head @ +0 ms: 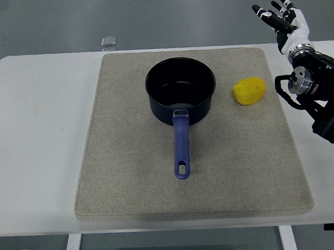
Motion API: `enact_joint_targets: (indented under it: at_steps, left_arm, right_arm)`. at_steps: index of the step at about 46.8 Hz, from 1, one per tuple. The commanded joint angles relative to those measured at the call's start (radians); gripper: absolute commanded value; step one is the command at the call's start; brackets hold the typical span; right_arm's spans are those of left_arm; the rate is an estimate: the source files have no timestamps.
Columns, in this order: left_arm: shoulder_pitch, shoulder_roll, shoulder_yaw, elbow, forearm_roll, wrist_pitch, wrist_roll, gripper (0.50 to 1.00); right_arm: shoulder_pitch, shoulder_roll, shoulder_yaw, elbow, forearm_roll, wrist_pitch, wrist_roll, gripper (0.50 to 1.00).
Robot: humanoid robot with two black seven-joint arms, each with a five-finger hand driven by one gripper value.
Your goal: Put the potato in the blue pot
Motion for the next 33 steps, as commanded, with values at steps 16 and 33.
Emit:
enact_joint_targets:
  at_steps: [16, 33]
  left_arm:
    - [0.018, 0.0, -0.034, 0.002, -0.012, 0.0, -0.043, 0.992]
    - [0.018, 0.0, -0.032, 0.002, -0.012, 0.0, -0.043, 0.992]
  right_arm:
    - [0.002, 0.0, -0.031, 0.005, -0.024, 0.005, -0.002, 0.924]
    - [-0.003, -0.058, -0.126, 0.011, -0.182, 0.166, -0.002, 0.924]
